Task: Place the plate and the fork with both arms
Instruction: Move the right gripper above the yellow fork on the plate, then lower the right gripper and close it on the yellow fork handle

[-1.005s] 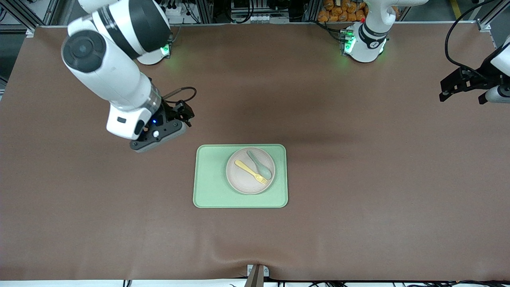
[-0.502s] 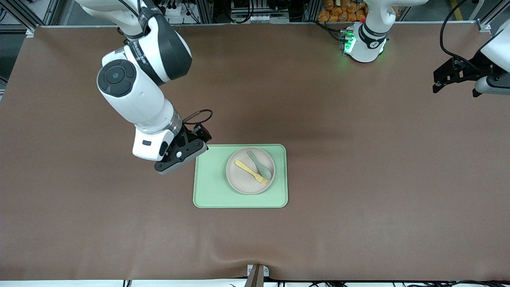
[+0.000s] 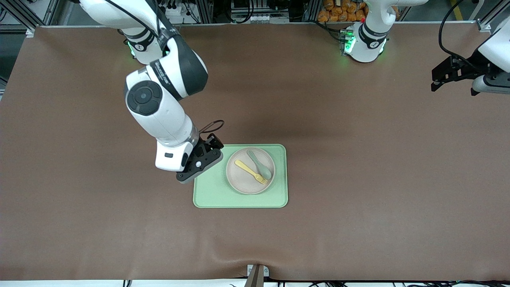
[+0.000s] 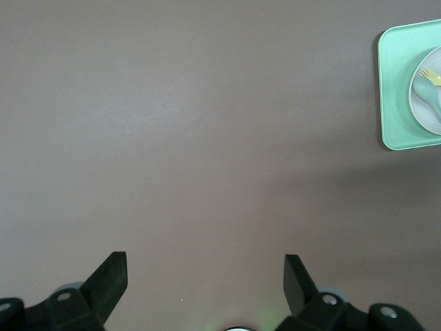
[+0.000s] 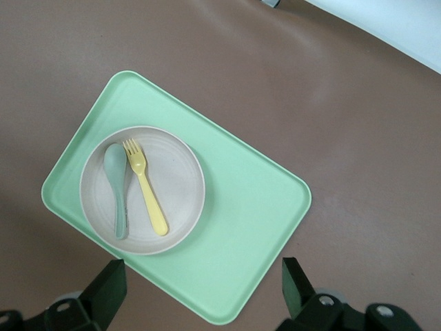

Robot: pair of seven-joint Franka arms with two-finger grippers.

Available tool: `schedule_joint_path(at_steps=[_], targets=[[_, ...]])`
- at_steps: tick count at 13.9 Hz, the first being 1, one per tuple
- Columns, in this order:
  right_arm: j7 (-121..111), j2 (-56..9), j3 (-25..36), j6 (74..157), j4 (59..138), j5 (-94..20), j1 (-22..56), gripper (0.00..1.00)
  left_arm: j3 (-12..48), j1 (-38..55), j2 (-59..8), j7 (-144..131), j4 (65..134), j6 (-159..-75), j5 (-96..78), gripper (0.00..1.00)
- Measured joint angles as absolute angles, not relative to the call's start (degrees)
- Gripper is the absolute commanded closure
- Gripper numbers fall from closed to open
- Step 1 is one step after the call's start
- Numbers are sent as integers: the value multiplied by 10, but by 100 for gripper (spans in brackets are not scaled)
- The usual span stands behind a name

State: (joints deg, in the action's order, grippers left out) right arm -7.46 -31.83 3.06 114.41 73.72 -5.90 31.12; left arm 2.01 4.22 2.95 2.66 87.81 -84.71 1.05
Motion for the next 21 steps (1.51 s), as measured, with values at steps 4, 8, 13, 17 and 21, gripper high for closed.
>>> schedule_joint_path(at_steps=[4, 8, 13, 17, 21], targets=[[-75, -359, 31, 1198, 736, -56, 338, 0, 21, 43, 30, 27, 878, -838, 10, 0], [-75, -387, 31, 1217, 735, -40, 360, 0, 30, 43, 44, 23, 874, -833, 1, 0], [-75, -426, 31, 1260, 734, -35, 378, 1, 38, 45, 29, 22, 887, -830, 1, 0], [-75, -453, 31, 1298, 733, -34, 388, 14, 43, 44, 25, 22, 886, -830, -1, 0], [-75, -464, 31, 1299, 733, -32, 395, 14, 40, 41, 30, 13, 883, -831, -1, 0]])
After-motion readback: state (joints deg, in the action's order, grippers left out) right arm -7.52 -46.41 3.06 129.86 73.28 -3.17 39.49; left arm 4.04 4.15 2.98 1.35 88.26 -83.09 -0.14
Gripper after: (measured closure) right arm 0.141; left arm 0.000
